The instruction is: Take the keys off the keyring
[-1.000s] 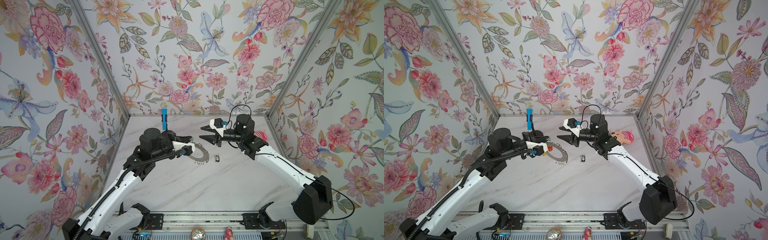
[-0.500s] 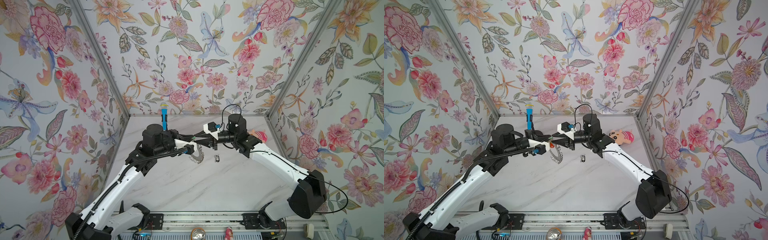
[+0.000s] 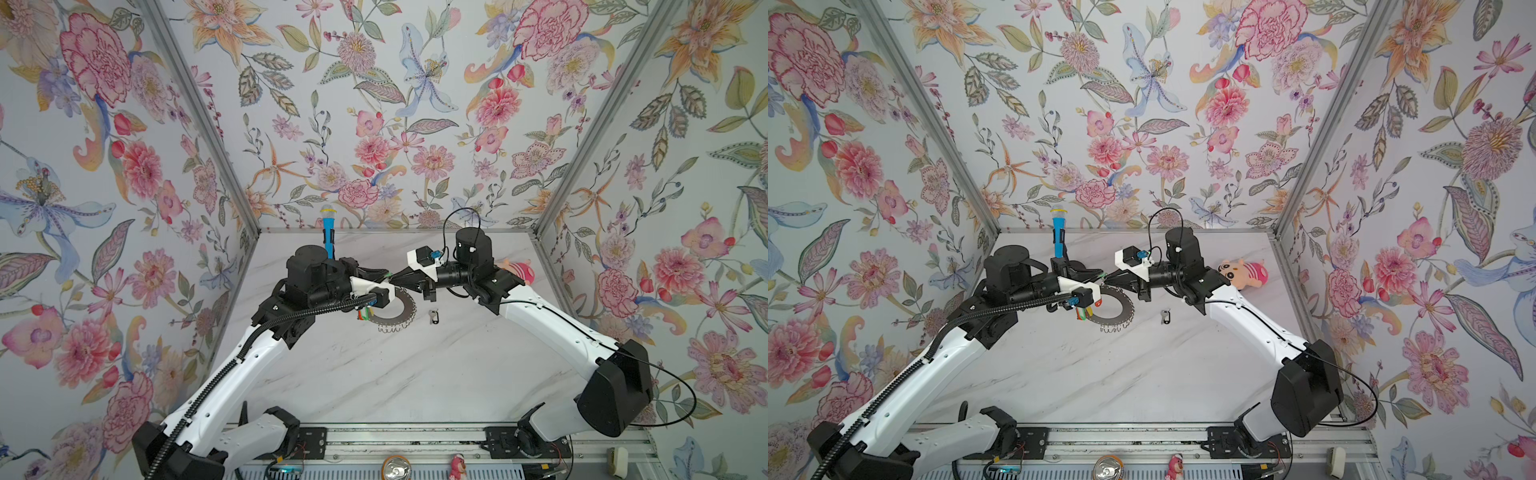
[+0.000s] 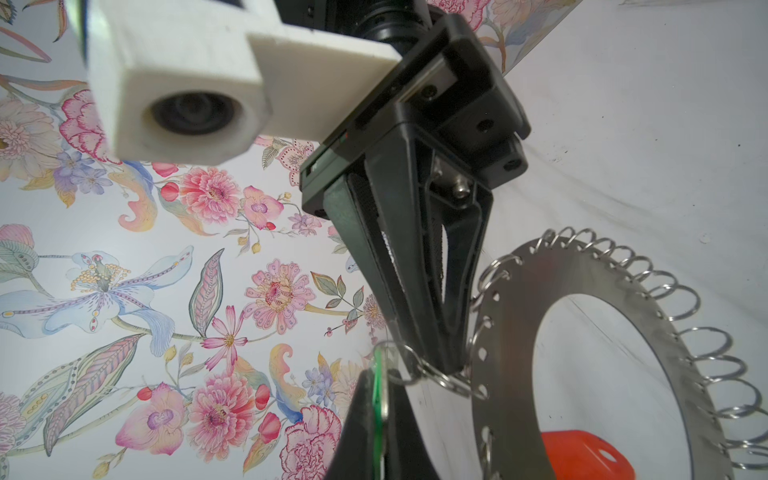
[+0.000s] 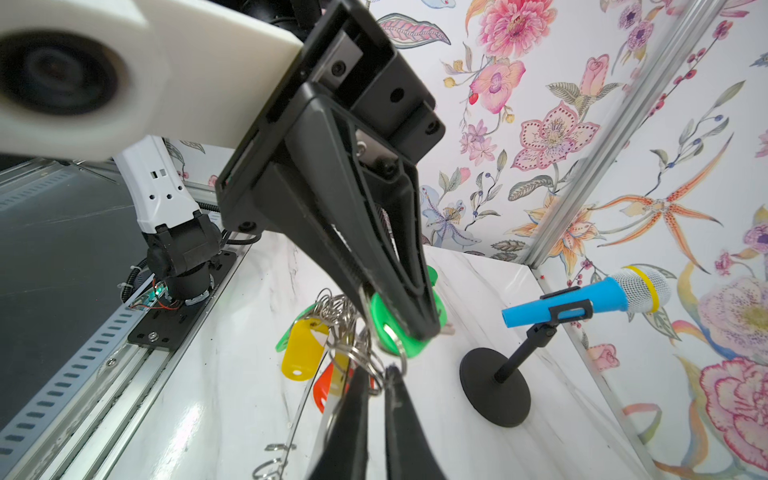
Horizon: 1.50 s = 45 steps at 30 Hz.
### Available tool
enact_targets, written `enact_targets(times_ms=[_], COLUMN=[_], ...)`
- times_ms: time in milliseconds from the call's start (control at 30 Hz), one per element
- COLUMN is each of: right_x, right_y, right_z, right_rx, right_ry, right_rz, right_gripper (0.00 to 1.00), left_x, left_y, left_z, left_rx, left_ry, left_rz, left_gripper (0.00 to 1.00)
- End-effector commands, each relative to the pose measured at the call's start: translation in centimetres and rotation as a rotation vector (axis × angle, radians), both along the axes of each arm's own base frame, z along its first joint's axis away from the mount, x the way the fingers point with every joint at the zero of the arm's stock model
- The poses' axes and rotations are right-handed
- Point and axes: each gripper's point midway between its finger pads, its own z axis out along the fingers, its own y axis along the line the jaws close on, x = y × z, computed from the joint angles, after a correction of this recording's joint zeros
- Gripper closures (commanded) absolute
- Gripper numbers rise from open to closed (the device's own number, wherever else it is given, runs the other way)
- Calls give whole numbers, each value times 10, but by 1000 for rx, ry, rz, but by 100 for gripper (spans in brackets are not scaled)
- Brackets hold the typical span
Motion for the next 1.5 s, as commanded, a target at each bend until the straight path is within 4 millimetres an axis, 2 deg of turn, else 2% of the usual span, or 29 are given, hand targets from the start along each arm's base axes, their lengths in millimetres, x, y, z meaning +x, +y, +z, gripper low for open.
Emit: enact_targets(times_ms=[0, 267, 433, 933, 1467], right_x=[-12, -8, -3, 32, 24], right_y=[3, 3, 1, -17, -24], right_z=[4, 4, 7, 24, 48], right_rx=[-4, -6, -5, 92, 201], right_ry=[0, -1, -1, 25, -11], right_rz=[52, 21, -14, -254, -349], right_gripper=[89, 100, 100, 100, 100], left_x=[2, 3, 3, 6, 10], left_y=[1, 3, 7, 32, 30], left_z=[36, 36, 39, 53, 24], left_rx=[-49, -45, -43, -119, -107], left_ry=[-93, -100, -113, -200, -128], left_rz=[-6, 7, 27, 146, 146], left_gripper=[100, 100, 100, 100, 100])
